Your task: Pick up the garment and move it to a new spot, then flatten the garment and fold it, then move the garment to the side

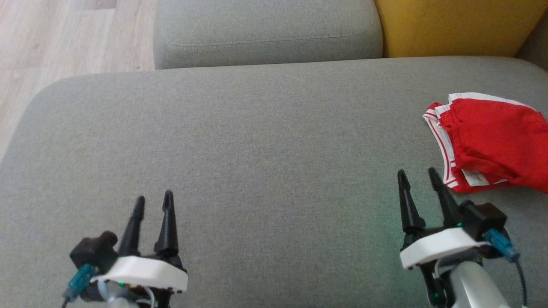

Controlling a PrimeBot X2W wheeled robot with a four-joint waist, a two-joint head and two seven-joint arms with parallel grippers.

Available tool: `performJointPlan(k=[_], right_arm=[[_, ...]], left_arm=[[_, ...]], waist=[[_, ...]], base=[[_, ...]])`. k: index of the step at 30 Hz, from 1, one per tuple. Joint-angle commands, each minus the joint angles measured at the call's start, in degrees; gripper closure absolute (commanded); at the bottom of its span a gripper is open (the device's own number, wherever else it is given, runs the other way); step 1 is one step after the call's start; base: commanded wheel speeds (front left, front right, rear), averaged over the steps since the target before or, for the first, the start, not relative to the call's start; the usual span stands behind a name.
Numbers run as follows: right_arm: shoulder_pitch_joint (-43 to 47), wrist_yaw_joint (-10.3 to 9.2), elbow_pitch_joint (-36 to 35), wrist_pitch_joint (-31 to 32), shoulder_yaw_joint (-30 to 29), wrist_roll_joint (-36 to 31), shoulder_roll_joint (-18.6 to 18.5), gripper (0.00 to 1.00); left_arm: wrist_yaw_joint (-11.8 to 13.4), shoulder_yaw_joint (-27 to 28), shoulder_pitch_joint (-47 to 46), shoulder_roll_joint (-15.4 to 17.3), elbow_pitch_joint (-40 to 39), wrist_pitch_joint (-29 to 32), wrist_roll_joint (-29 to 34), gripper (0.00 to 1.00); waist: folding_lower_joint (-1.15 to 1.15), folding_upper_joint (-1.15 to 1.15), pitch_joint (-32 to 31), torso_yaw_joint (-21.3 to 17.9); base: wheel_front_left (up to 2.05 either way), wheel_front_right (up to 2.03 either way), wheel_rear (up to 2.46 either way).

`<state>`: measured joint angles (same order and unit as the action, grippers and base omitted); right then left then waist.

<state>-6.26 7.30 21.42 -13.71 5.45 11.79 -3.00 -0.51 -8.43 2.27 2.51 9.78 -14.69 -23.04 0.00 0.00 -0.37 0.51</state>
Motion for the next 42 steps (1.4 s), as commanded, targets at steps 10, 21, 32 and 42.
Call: performJointPlan(k=[10,21,32,42], right_arm=[[1.3,0.0,2.6,1.0,-0.5,3.8,0.1,1.0],[1.2,0.02,1.6,2.8,-1.6,10.8,0.0,1.0],[1.1,0.03,0.7,4.5,-2.6,17.9,0.0,1.0],[1.0,0.05,-0.1,6.2,-3.6,24.4,0.0,1.0]], left_arm=[[-0.3,0.4,0.6,-0.1,3.5,1.0,-3.4,1.0],[-0.9,1.7,-0.3,0.0,3.6,2.8,-9.5,1.0],[-1.5,2.9,-1.1,0.1,3.7,4.5,-15.7,1.0],[-2.1,4.1,-1.8,0.2,3.7,6.2,-21.2,1.0]], waist=[[0.0,0.0,0.0,0.0],[0.0,0.0,0.1,-0.1],[0.0,0.0,0.1,-0.1],[0.0,0.0,0.2,-0.2]], base=[[0.0,0.0,0.0],[0.0,0.0,0.0],[0.0,0.0,0.0],[0.0,0.0,0.0]])
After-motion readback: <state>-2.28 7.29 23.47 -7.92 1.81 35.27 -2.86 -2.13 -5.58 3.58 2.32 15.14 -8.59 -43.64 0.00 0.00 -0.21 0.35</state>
